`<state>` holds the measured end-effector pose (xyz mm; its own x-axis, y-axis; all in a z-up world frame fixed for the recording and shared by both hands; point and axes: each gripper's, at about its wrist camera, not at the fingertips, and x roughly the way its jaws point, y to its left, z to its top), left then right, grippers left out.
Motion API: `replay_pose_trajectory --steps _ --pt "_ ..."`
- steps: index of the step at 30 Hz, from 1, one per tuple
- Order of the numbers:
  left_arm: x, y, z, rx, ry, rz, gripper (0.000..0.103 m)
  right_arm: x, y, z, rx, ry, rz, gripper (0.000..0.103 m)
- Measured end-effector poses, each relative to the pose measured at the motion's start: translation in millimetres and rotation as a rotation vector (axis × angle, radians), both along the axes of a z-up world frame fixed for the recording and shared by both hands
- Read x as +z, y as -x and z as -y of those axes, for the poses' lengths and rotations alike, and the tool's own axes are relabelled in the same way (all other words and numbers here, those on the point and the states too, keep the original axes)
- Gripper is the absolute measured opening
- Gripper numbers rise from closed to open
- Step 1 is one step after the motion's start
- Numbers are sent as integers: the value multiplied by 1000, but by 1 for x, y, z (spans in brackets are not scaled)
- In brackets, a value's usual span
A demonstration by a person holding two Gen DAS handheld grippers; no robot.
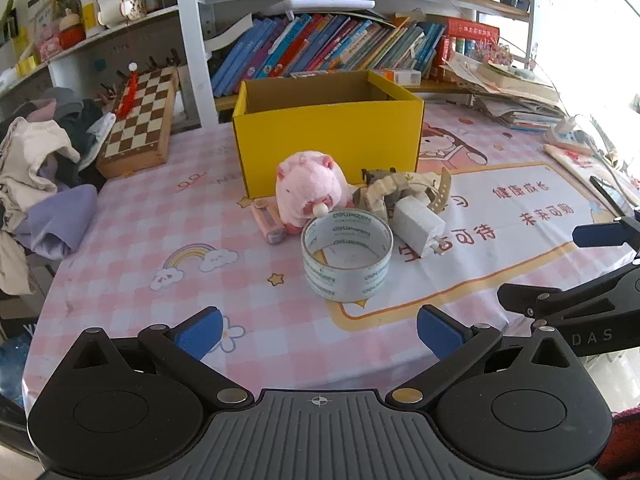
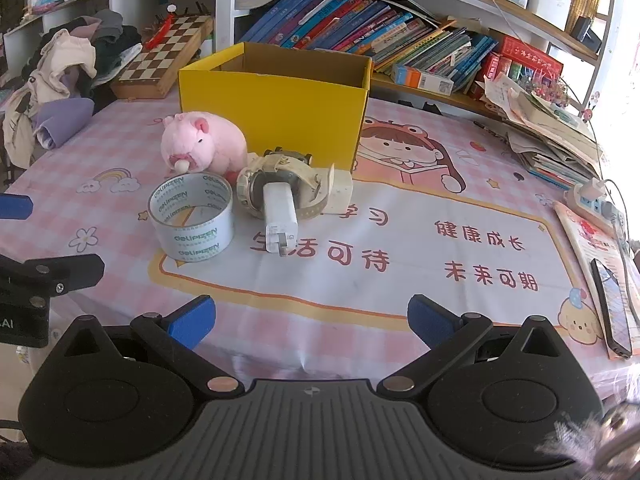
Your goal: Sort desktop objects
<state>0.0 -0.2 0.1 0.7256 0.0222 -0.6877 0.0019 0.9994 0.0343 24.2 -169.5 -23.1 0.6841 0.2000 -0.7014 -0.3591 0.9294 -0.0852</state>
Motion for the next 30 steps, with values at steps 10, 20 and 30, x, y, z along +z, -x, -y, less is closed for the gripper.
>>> replay_pose_trajectory --steps 10,20,30 --pt "1 -2 3 -6 -33 -9 103 1 -1 3 2 1 -6 103" --pt "-1 -1 4 -1 -38 -13 103 0 -1 2 8 1 -1 103" --pt "1 1 4 5 -40 -10 103 3 1 1 15 2 5 103"
